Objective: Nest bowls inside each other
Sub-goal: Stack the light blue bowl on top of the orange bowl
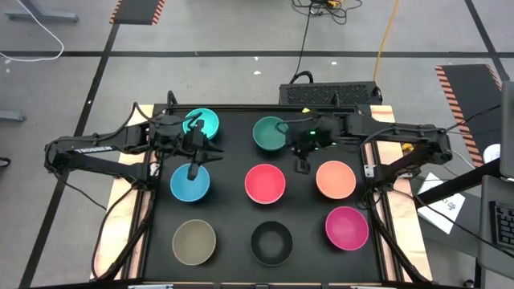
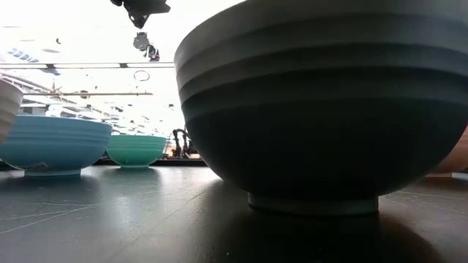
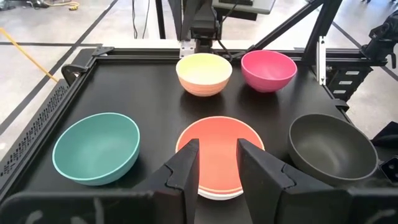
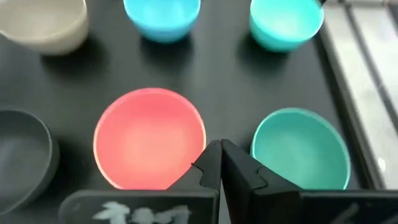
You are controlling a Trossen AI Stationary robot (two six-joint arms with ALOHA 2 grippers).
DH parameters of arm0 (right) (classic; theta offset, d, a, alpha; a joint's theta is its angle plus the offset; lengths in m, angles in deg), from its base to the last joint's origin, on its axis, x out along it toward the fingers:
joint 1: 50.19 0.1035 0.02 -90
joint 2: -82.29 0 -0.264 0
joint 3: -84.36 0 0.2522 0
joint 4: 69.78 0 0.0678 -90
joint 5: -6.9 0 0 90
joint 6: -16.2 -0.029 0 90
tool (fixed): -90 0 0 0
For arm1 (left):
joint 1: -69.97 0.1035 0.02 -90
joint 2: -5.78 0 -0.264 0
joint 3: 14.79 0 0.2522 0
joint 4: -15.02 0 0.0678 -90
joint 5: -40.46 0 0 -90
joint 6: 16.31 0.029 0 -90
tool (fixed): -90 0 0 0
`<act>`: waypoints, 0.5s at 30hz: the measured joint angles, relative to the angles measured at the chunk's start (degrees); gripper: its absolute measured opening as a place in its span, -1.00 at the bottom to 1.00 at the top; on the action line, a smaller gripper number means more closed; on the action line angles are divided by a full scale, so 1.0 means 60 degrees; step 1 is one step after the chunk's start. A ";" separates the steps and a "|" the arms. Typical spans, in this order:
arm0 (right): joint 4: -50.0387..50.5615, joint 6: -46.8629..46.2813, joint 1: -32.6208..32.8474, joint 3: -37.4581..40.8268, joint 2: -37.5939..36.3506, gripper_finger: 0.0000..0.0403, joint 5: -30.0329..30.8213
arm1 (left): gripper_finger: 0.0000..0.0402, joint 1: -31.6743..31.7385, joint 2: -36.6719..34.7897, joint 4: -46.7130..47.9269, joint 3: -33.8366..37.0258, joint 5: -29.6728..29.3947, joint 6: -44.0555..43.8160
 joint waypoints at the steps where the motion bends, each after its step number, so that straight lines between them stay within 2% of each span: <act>1: -0.0339 0.0000 -0.0016 0.0219 -0.0319 -1.00 -0.0010 | -0.46 0.0000 -0.0002 -0.0008 0.0000 0.0000 0.0004; 5: -0.1526 -0.0005 -0.0068 0.1272 -0.1780 -1.00 -0.0034 | -0.46 0.0000 -0.0004 -0.0018 0.0000 0.0000 0.0000; 9: -0.2627 -0.0185 -0.0293 0.2958 -0.3492 -1.00 -0.0104 | -0.46 -0.0007 -0.0002 -0.0055 0.0000 0.0004 0.0233; 15: -0.3939 -0.0997 -0.1214 0.5357 -0.4870 -1.00 -0.1571 | -0.46 -0.0007 -0.0001 -0.0259 0.0000 0.0004 0.0548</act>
